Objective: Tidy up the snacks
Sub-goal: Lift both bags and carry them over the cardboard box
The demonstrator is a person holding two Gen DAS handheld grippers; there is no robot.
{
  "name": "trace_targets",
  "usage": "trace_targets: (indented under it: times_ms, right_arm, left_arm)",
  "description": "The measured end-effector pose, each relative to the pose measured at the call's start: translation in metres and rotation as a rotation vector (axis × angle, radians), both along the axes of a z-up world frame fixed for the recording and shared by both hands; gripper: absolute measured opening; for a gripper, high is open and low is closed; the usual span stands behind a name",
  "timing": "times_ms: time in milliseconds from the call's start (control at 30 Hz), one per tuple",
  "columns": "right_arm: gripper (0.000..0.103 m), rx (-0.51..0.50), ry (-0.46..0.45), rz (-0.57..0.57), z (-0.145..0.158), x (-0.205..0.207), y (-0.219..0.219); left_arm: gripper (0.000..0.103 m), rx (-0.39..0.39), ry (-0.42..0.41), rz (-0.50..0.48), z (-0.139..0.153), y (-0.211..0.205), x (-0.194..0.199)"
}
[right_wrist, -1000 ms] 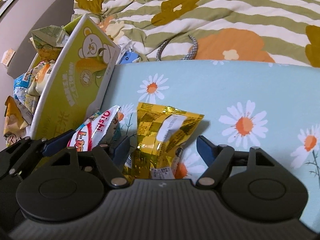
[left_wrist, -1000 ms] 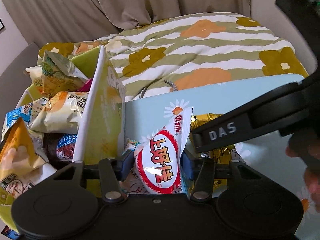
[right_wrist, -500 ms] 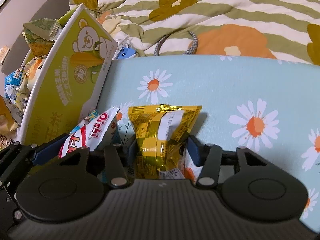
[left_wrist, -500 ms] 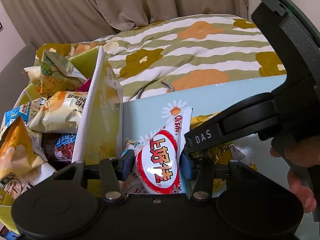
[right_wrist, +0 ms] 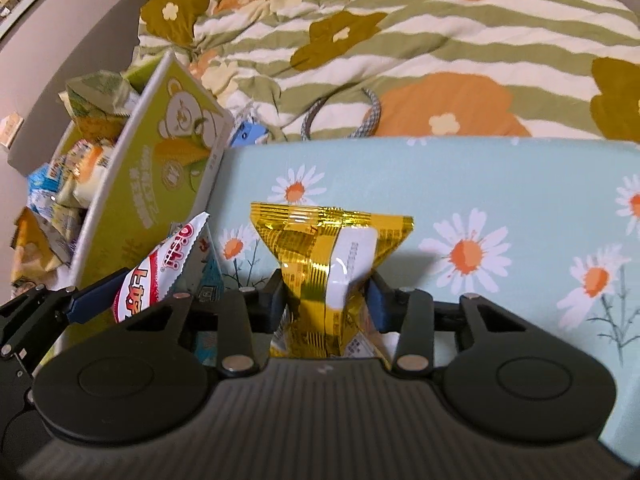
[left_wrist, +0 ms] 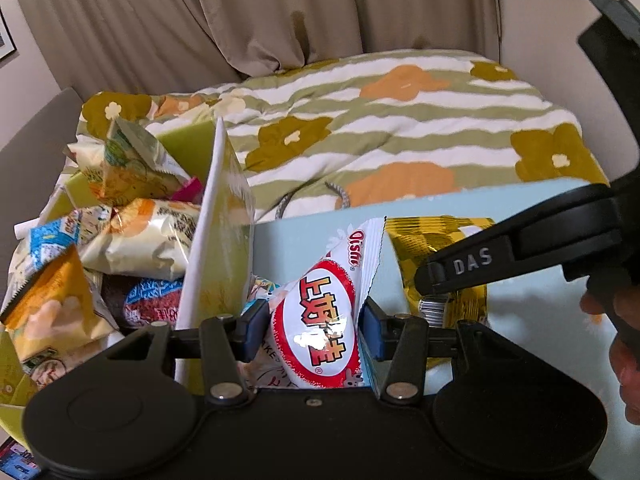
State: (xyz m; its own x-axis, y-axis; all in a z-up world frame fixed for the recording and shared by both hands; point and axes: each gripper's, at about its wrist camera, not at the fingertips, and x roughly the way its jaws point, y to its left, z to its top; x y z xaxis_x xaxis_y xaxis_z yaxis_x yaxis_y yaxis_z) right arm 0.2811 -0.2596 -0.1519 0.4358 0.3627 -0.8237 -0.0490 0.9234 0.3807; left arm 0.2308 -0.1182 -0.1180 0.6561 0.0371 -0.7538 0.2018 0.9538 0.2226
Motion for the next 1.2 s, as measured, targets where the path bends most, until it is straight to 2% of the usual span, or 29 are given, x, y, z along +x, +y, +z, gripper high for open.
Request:
trace_targets:
  times_ms: [167,367,567,767,900,1067,1200]
  right_arm:
    - [0.054,0.002,-0.061,-0.003,0.031,-0.010,-0.011]
    - [0.053,0.001,-0.159,0.020,0.079,-0.023,-0.018]
    - [0.052,0.017,-0.250,0.079,0.124,-0.030,-0.009]
    - [0.052,0.039,-0.324,0.137,0.159,-0.032,0.023]
    - [0.052,0.059,-0.349,0.152,0.174,-0.027,0.054]
    - [0.052,0.056,-0.352,0.146,0.179,-0.018,0.102]
    - [0.052,0.042,-0.334,0.124,0.173,-0.003,0.141]
  left_arm:
    - [0.053,-0.028,-0.052,0.003,0.024,-0.005,-0.006]
    - [0.053,-0.066,-0.148,0.014,0.066,-0.008,-0.017]
    - [0.053,-0.093,-0.249,0.070,0.110,0.007,-0.031]
    - [0.053,-0.089,-0.324,0.134,0.143,0.046,-0.035]
    - [0.053,-0.085,-0.348,0.169,0.155,0.089,-0.023]
    - [0.053,-0.077,-0.351,0.164,0.159,0.140,0.004]
    - [0.053,-0.087,-0.322,0.135,0.151,0.177,0.035]
